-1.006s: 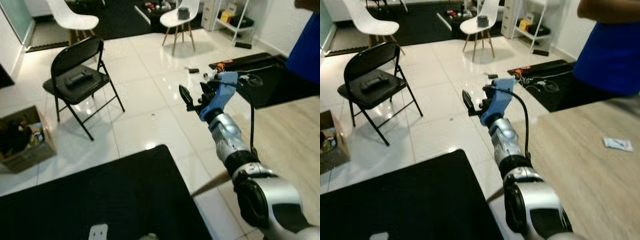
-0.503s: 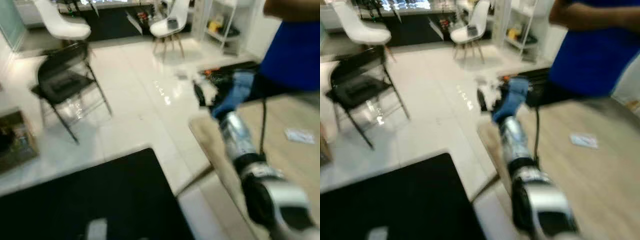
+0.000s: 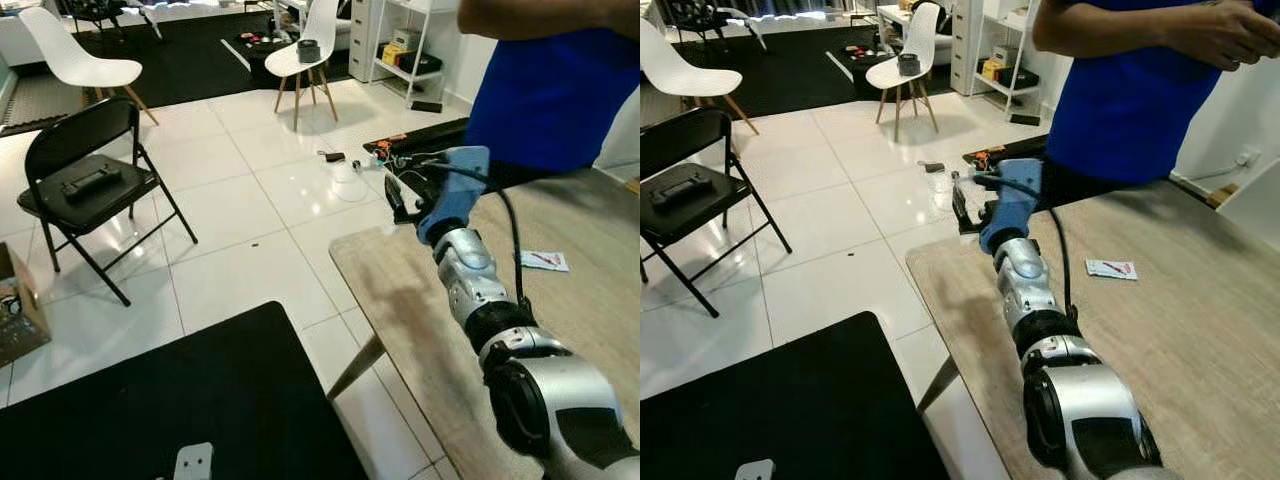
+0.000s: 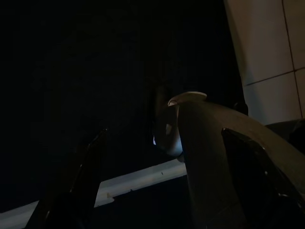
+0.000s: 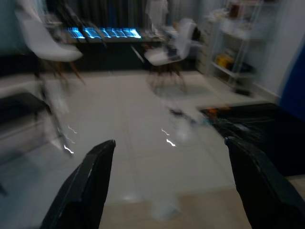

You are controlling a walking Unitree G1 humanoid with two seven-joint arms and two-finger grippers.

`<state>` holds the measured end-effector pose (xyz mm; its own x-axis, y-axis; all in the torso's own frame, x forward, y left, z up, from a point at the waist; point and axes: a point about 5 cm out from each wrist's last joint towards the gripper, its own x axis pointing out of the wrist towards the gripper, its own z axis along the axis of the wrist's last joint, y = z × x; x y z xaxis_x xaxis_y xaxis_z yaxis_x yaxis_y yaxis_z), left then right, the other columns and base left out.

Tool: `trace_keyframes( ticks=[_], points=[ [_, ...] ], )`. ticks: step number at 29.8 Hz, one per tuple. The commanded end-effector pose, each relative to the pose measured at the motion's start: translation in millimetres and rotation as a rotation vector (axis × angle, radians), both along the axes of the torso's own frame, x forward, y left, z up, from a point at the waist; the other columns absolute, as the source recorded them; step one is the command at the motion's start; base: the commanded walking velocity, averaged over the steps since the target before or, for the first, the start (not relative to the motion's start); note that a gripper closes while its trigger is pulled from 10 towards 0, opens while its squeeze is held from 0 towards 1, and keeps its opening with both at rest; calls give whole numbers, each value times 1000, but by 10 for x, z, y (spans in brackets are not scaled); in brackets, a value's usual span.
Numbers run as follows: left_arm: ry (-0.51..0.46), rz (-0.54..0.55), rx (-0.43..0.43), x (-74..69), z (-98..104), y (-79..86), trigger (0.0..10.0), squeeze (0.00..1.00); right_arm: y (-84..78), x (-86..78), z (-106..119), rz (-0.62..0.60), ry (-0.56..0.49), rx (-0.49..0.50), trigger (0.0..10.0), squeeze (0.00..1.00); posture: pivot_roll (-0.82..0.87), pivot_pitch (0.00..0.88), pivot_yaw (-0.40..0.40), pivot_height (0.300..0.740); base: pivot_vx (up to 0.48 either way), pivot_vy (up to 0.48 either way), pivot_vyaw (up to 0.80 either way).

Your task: Restocking fridge

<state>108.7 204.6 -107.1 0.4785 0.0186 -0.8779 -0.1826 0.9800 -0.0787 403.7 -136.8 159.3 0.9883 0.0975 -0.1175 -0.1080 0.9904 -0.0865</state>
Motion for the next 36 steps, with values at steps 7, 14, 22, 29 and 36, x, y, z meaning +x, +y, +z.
trace_keyframes(
  ticks=[7,14,22,29,36],
  points=[
    [53,-38,-52,-240,-78,-176,10000,0,-798,-83,-99,-278,130,-96,10000,0,28,137,-61,740,0,0,0],
    [62,-33,-75,-333,-93,-195,10000,0,-1241,-206,-117,-416,141,-13,10000,0,6,185,-65,740,0,0,0],
    [50,-28,-64,-381,-82,-94,10000,0,-1678,-409,-194,-602,127,248,10000,0,5,247,-57,740,0,0,0],
    [-163,94,-70,35,92,173,10000,0,-1820,-524,-287,-698,67,563,10000,0,21,279,-59,740,0,0,0],
    [-220,60,-69,195,151,167,10000,0,-1717,-534,-418,-718,119,627,10000,0,23,285,-58,740,0,0,0]
  ],
)
